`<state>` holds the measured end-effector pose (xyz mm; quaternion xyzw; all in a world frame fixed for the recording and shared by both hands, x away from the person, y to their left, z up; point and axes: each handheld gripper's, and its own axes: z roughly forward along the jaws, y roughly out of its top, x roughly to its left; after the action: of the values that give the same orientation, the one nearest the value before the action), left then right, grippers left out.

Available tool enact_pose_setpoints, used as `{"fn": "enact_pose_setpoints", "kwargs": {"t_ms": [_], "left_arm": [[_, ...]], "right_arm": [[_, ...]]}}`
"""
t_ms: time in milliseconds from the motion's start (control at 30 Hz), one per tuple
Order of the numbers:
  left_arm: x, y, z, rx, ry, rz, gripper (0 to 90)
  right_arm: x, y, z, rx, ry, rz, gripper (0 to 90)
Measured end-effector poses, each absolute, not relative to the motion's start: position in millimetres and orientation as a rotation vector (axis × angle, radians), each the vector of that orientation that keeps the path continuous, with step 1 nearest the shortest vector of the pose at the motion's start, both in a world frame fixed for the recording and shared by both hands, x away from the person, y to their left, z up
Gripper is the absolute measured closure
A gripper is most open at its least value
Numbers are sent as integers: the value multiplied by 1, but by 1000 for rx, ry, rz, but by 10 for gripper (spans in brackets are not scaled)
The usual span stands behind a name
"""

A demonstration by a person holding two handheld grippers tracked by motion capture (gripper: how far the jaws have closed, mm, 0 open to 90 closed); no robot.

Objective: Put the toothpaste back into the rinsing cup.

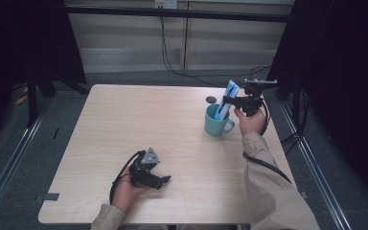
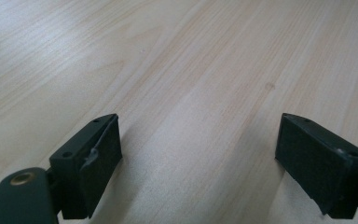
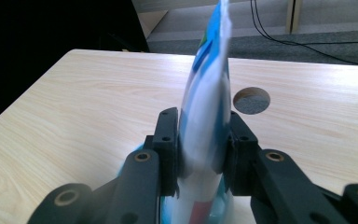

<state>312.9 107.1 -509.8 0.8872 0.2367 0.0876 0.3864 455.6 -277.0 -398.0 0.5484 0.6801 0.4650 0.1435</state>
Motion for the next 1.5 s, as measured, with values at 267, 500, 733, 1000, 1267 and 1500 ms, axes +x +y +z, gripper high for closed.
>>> {"fn": "enact_pose_setpoints", "kwargs": {"t_ms": [267, 500, 733, 1000, 1267, 1500], "left_arm": [[313, 107, -510, 2258, 603, 223, 139], [313, 107, -510, 2258, 602, 223, 140], [313, 107, -510, 2258, 603, 222, 140], [313, 107, -510, 2258, 603, 223, 140], [313, 107, -510, 2258, 603, 223, 140], [313, 107, -510, 2258, 602, 223, 140]], "right_arm": [[454, -285, -400, 1599, 1949, 1357, 700], [453, -287, -400, 1602, 1941, 1363, 689], [453, -288, -400, 1602, 1931, 1363, 673], [453, -286, -399, 1582, 1945, 1341, 673], [452, -285, -399, 1586, 1949, 1334, 622], [451, -282, -398, 1575, 1950, 1318, 546]]}}
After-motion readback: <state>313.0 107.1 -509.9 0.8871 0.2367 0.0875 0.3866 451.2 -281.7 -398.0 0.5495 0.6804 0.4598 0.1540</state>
